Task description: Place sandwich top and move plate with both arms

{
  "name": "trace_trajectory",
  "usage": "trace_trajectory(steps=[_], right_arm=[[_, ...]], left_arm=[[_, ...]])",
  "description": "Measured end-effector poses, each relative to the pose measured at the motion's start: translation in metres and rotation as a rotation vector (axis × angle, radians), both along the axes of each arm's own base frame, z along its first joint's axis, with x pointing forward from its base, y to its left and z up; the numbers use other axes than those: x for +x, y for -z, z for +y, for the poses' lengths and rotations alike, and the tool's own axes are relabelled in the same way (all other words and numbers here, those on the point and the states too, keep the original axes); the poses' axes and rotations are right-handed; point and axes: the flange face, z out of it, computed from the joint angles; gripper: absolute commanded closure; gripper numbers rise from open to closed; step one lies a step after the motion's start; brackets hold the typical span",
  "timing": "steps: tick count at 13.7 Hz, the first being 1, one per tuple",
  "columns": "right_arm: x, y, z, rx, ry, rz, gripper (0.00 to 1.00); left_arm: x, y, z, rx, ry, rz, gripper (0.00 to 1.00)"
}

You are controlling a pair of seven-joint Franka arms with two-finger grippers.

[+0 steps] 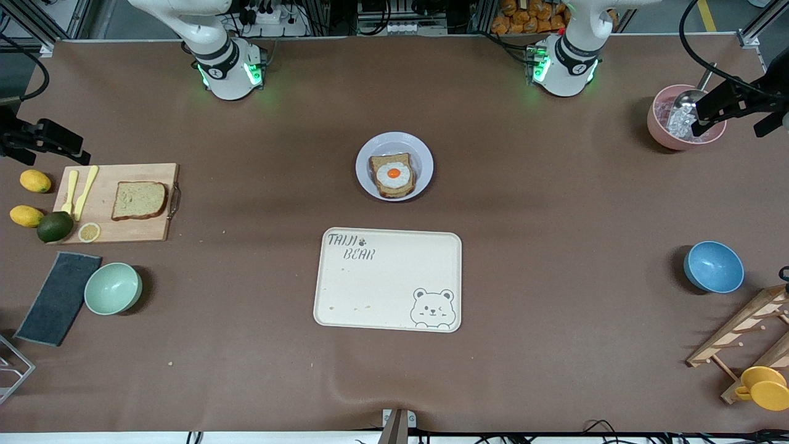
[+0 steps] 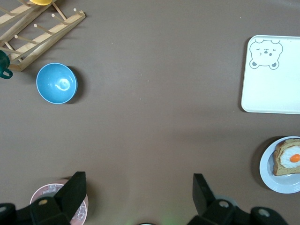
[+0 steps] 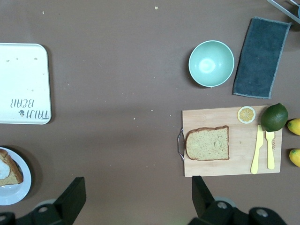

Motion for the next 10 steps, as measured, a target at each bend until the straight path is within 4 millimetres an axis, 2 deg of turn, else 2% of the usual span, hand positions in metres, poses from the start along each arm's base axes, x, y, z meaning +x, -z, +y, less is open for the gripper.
trace_trajectory(steps=[7, 10], right_arm=[[0.000, -0.001, -0.005, 0.000, 0.009, -0.001, 0.00], [0.000, 0.011, -0.018, 0.003, 0.024, 0.030, 0.00]], left_arm=[[0.001, 0.001, 0.002, 0.000, -0.003, 0.002, 0.00], [0.001, 0.001, -0.002, -0.046, 0.001, 0.006, 0.00]])
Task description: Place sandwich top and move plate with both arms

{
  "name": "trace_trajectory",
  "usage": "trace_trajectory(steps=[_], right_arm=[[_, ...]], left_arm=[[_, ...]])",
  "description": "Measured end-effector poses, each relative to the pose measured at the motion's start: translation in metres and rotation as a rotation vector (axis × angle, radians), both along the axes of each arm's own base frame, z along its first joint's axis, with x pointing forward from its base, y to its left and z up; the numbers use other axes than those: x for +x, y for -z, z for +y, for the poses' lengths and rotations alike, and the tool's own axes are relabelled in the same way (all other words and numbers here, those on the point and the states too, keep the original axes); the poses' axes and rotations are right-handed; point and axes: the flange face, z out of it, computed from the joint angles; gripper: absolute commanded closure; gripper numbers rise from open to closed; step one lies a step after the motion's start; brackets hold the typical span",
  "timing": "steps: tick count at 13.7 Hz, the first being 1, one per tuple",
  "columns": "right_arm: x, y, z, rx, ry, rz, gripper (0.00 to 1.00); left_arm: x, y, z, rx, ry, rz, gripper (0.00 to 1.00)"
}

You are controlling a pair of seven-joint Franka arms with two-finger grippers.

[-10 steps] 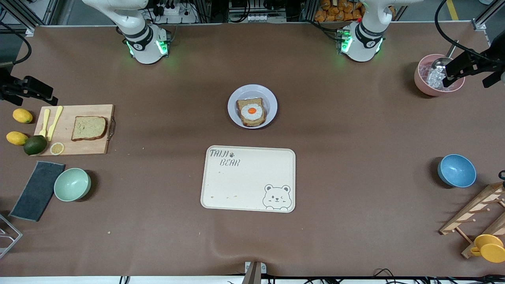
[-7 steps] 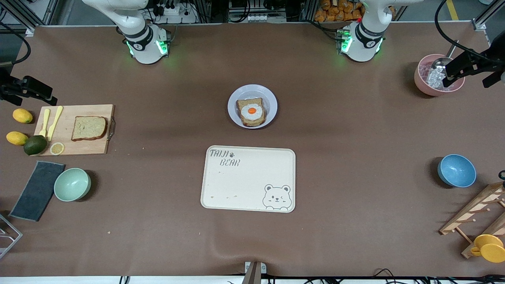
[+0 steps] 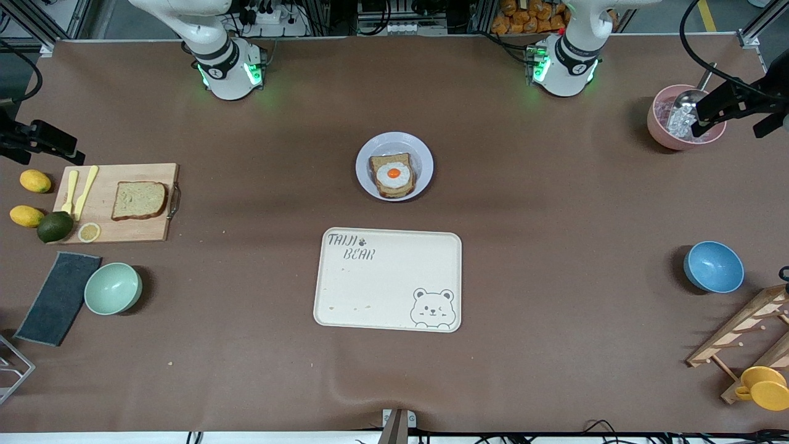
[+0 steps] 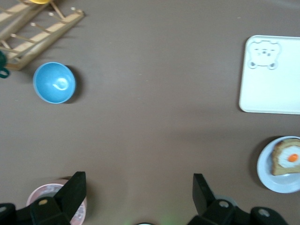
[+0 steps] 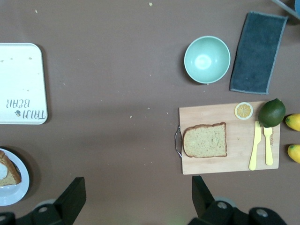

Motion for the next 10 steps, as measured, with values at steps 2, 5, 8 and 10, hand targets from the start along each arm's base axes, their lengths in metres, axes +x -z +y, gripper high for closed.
trace_trajectory(steps=[2, 5, 8, 10], right_arm=[[0.001, 0.019, -0.014, 0.005, 0.014, 0.038, 0.00], [0.000, 0.055, -0.047, 0.023, -0.002, 0.093, 0.00], [-0.003, 0.097, -0.091, 0.043, -0.005, 0.118, 0.06], [-0.008, 0.120, -0.112, 0.061, -0.016, 0.144, 0.09]], left_arm=[[0.002, 0.004, -0.003, -0.095, -0.001, 0.016, 0.00], [0.015, 0.025, -0.007, -0.154, -0.001, 0.060, 0.00], [0.025, 0.051, -0.048, -0.149, 0.047, 0.114, 0.00], [0.025, 0.065, -0.090, -0.134, 0.054, 0.149, 0.00]])
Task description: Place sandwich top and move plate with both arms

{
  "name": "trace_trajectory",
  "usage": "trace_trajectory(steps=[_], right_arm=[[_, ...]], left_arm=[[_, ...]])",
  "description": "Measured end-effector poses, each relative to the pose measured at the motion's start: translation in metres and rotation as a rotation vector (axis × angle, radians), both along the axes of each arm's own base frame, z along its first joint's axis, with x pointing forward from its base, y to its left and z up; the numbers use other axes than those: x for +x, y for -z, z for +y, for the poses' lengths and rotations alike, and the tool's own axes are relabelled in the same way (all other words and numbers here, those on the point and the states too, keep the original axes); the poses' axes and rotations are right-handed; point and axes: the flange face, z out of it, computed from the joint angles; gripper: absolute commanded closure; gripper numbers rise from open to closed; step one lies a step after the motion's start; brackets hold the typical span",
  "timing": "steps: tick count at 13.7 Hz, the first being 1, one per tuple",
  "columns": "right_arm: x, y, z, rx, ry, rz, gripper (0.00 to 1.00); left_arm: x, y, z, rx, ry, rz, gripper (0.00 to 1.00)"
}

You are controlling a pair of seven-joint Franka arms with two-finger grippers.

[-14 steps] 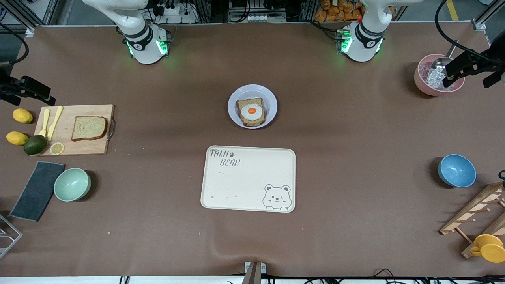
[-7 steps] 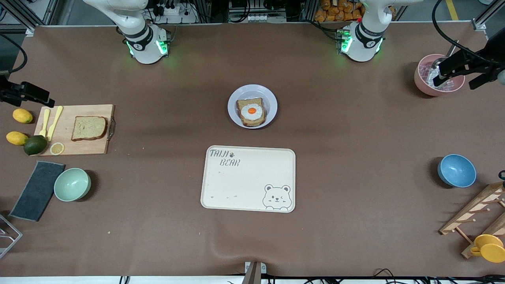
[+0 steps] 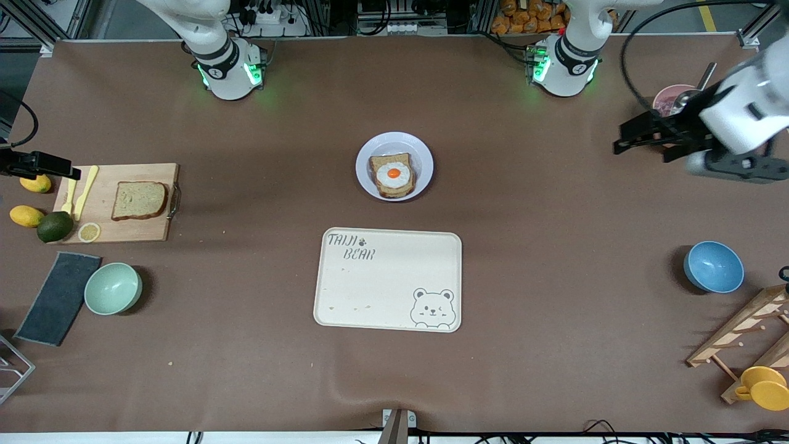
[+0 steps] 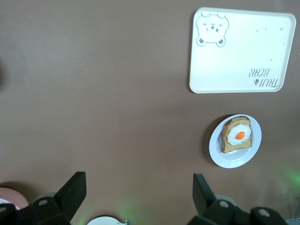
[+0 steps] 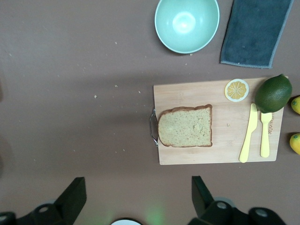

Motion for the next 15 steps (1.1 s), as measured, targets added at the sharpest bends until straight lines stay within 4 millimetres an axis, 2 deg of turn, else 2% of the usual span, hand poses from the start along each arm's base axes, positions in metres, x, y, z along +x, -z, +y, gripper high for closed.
trace_trajectory(steps=[5, 8, 9, 11, 14, 15], right_arm=[[-0.015, 0.057, -0.062, 0.061, -0.003, 0.067, 0.11], [-0.033, 0.099, -0.096, 0.088, -0.003, 0.060, 0.15], [-0.041, 0.113, -0.106, 0.094, -0.001, 0.055, 0.19], [-0.054, 0.136, -0.123, 0.107, -0.002, 0.049, 0.19], [-0.062, 0.175, -0.136, 0.142, 0.005, 0.061, 0.27], [-0.062, 0.190, -0.138, 0.157, -0.008, 0.046, 0.33]], left_arm=[[-0.001, 0.026, -0.072, 0.053, -0.020, 0.014, 0.00], [0.005, 0.047, -0.098, 0.067, -0.055, 0.027, 0.00], [0.007, 0.054, -0.104, 0.070, -0.058, 0.032, 0.00], [0.008, 0.058, -0.107, 0.072, -0.060, 0.036, 0.00], [0.013, 0.054, -0.099, 0.059, -0.078, 0.027, 0.00], [0.016, 0.052, -0.093, 0.030, -0.095, 0.026, 0.00]])
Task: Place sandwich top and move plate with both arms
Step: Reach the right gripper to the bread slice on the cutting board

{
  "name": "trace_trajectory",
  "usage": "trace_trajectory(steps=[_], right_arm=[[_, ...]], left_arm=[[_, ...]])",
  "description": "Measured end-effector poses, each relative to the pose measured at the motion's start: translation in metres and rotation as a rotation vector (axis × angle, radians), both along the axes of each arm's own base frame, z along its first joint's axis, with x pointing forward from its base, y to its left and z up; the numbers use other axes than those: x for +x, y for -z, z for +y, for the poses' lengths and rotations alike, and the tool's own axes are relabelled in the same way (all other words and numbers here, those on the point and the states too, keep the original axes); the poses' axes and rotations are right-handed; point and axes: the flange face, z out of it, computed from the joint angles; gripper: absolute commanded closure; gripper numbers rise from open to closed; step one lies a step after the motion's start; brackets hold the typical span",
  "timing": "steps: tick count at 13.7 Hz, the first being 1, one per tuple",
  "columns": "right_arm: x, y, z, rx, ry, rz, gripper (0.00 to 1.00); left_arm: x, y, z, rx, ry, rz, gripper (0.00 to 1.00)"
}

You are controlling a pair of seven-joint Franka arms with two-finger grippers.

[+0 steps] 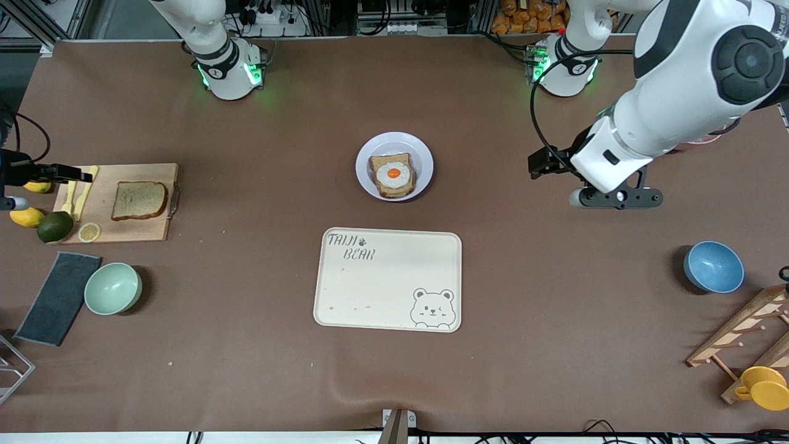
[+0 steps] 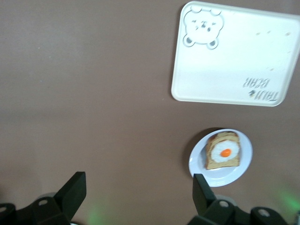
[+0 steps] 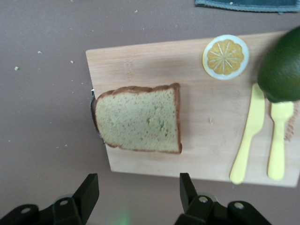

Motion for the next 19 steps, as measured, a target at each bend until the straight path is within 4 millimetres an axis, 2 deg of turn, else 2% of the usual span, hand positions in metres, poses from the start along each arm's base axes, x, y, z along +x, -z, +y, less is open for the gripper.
trace_trajectory(steps=[2, 4, 7, 10, 12, 13, 15, 17, 19], right_arm=[[-0.006, 0.033, -0.008, 0.025, -0.014, -0.053, 0.36], [-0.019, 0.059, -0.013, 0.031, -0.017, -0.064, 0.37], [-0.024, 0.078, -0.018, 0.038, -0.058, -0.090, 0.38], [-0.022, 0.091, -0.019, 0.030, -0.069, -0.105, 0.37], [-0.021, 0.104, -0.018, 0.044, -0.061, -0.112, 0.38], [-0.021, 0.109, -0.018, 0.049, -0.062, -0.121, 0.42], [-0.021, 0.122, -0.018, 0.057, -0.067, -0.129, 0.64], [-0.022, 0.131, -0.018, 0.065, -0.071, -0.129, 0.70], [-0.023, 0.132, -0.018, 0.073, -0.083, -0.132, 0.89]], left_arm=[[0.008, 0.000, 0.017, -0.040, -0.025, 0.002, 0.00], [0.011, 0.003, 0.023, -0.043, -0.033, -0.002, 0.00], [0.013, -0.001, 0.031, 0.065, 0.003, -0.062, 0.00], [0.007, -0.034, 0.051, 0.136, 0.025, -0.149, 0.00], [0.002, -0.058, 0.078, 0.128, 0.056, -0.192, 0.00], [0.000, -0.065, 0.089, 0.127, 0.071, -0.206, 0.00], [-0.003, -0.073, 0.102, 0.127, 0.087, -0.213, 0.00], [-0.008, -0.073, 0.109, 0.130, 0.080, -0.204, 0.00], [-0.015, -0.073, 0.116, 0.134, 0.069, -0.196, 0.00]])
